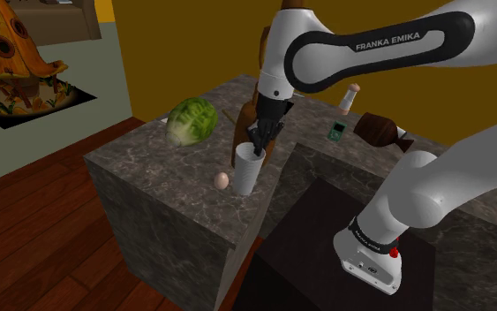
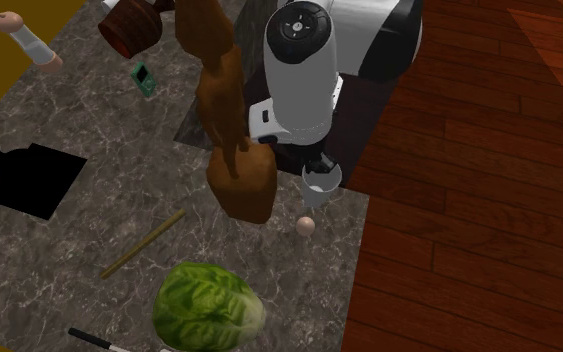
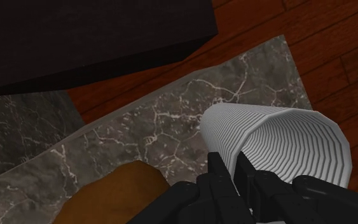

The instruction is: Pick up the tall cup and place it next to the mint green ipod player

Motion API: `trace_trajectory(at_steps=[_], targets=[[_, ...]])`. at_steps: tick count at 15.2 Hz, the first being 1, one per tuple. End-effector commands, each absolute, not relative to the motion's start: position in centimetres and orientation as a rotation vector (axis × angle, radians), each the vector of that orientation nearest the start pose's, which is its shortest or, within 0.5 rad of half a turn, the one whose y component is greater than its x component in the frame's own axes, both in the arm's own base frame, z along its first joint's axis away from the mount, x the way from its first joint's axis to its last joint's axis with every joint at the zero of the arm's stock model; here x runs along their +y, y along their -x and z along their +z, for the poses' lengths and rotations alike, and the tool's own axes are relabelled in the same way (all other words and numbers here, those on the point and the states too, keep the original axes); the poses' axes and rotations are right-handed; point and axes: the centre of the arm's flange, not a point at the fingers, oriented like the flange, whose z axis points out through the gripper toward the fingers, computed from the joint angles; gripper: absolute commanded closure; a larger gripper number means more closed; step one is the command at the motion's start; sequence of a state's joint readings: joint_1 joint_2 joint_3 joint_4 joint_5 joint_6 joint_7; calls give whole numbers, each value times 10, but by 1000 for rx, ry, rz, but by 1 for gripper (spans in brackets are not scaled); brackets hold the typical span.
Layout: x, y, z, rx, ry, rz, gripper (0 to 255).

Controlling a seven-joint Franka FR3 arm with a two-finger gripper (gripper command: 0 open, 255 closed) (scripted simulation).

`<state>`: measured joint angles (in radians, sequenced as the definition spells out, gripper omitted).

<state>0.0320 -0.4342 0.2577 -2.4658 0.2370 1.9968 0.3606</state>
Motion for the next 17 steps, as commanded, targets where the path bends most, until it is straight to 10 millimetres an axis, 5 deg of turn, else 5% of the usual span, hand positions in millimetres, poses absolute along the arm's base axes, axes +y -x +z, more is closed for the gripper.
trace_trajectory(at_steps=[1,17], targets=[[132,-388,453,304,3036,110,255],[132,-388,538,304,3036,110,255]])
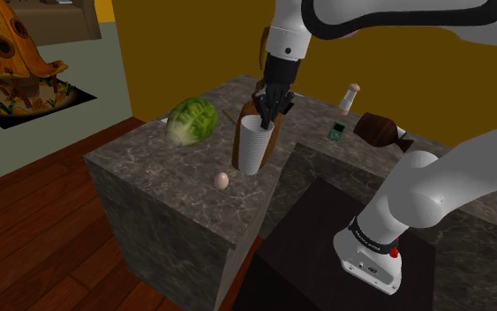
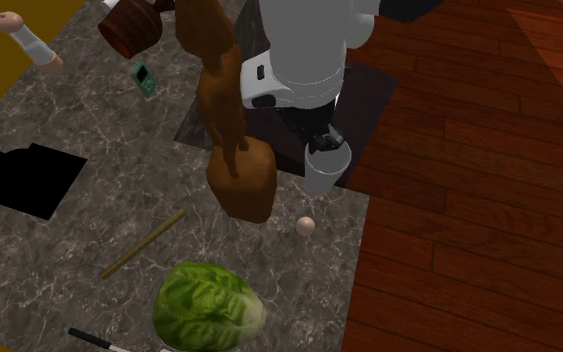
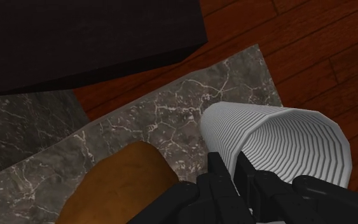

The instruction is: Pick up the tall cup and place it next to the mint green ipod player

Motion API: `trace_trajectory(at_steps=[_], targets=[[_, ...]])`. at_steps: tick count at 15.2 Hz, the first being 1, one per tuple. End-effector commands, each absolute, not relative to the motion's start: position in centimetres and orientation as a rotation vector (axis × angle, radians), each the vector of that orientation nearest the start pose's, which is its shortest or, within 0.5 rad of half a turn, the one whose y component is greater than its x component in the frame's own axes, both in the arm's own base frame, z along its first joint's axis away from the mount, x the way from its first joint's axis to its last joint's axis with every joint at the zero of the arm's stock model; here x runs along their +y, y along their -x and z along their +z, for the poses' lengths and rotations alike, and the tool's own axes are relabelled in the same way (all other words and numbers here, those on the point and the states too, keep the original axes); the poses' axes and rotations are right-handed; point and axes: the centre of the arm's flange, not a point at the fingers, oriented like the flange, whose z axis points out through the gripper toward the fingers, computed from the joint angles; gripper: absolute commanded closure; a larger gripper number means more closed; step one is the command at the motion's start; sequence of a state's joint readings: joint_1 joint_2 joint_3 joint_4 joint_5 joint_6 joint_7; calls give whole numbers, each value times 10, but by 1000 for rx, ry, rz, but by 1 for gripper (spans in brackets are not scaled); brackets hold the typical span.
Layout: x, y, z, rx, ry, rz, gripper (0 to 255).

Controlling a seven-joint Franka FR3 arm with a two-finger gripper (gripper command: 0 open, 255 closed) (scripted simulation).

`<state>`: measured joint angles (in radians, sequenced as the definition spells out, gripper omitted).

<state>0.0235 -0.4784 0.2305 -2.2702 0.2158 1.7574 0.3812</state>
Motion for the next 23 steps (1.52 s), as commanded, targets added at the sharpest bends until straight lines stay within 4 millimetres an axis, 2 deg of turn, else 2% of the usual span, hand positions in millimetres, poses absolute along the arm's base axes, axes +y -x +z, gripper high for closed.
trace_trajectory(at_steps=[1,16,23], targets=[[132,-388,543,304,3036,110,255],[132,-388,620,304,3036,110,255],[42,-371,621,304,3036,110,255]])
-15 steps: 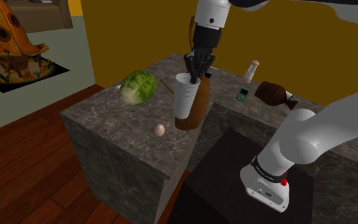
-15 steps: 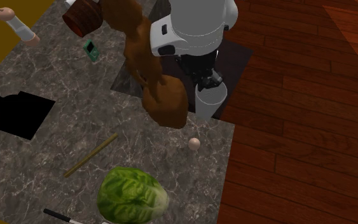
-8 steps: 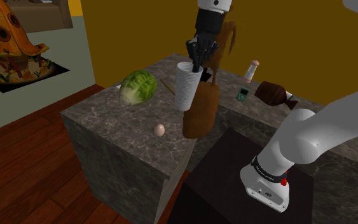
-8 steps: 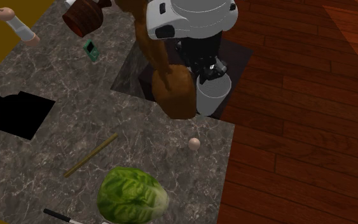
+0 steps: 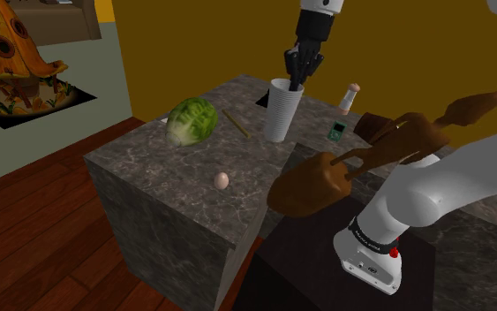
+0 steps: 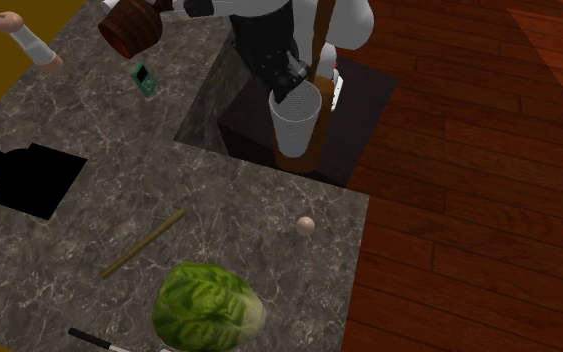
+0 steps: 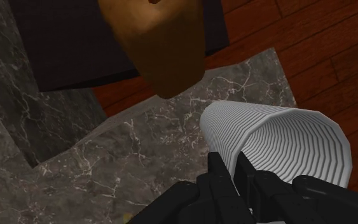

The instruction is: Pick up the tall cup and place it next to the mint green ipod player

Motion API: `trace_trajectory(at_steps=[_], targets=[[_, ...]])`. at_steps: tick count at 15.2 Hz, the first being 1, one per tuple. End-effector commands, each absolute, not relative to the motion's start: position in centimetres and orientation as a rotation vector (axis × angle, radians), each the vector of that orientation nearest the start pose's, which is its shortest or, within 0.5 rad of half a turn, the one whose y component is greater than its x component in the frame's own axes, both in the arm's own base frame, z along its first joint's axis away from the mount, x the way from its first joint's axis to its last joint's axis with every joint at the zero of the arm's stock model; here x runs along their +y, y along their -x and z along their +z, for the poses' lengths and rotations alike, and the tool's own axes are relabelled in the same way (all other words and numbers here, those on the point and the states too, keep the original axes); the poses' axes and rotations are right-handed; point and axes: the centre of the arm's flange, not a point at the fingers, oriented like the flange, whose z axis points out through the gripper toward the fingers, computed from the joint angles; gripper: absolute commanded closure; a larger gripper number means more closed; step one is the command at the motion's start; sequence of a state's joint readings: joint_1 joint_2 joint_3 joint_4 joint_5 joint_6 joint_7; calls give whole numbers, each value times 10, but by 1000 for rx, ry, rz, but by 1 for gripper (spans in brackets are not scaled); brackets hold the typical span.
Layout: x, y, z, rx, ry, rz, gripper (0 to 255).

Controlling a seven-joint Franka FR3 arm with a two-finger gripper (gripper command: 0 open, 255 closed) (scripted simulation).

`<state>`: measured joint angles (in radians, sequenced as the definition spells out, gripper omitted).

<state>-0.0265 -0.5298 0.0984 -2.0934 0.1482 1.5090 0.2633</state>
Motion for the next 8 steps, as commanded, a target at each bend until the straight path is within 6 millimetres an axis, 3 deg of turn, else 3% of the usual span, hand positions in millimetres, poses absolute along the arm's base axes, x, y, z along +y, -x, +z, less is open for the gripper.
trace_trajectory(at_steps=[1,8], targets=[[29,-368,621,304,3036,110,255],[-62,-351,621,304,3036,110,255]])
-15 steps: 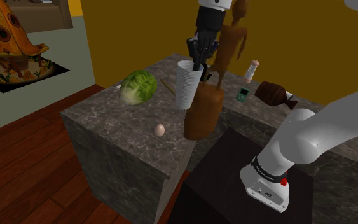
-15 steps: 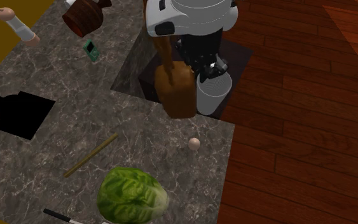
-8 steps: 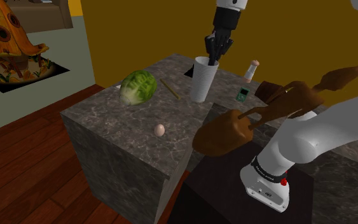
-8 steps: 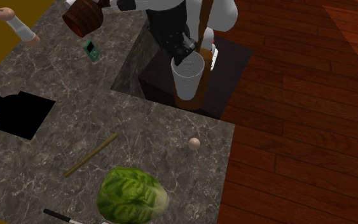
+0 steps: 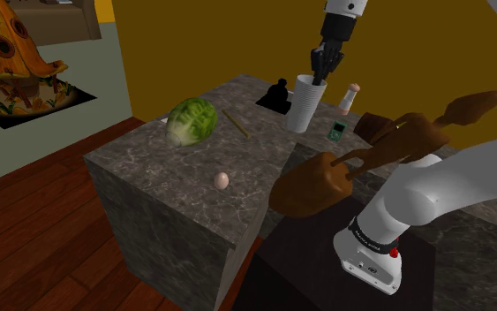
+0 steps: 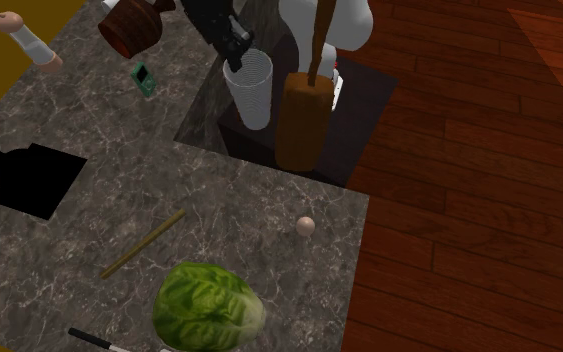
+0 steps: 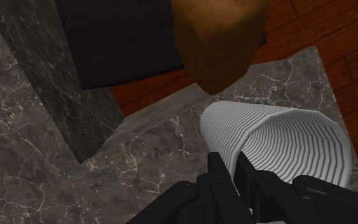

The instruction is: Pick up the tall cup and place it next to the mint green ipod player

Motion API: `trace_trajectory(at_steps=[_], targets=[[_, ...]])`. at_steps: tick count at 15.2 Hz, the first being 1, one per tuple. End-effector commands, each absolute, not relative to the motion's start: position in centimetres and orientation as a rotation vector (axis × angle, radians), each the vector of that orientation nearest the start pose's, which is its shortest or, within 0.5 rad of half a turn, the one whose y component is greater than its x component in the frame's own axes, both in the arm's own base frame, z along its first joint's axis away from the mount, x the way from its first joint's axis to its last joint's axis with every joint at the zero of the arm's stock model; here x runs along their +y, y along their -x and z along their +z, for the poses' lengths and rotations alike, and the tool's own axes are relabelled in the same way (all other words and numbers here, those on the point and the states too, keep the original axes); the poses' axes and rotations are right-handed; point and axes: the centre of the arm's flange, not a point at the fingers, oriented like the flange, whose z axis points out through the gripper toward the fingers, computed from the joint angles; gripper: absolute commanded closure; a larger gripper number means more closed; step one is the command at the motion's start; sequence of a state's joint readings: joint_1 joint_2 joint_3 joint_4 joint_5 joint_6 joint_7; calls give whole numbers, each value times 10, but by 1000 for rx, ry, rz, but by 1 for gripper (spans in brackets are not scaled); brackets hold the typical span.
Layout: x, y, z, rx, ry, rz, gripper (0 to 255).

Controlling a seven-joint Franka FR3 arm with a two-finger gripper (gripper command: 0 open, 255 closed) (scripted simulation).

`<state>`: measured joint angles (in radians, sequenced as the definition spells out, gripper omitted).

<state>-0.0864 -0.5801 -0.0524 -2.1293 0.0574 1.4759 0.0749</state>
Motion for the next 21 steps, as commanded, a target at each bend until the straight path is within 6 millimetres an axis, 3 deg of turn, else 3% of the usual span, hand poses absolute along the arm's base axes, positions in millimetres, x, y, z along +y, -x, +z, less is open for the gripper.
trace_trajectory(at_steps=[1,21], targets=[[-75,-348,621,304,3036,110,255],[-334,-298,622,304,3036,110,255]])
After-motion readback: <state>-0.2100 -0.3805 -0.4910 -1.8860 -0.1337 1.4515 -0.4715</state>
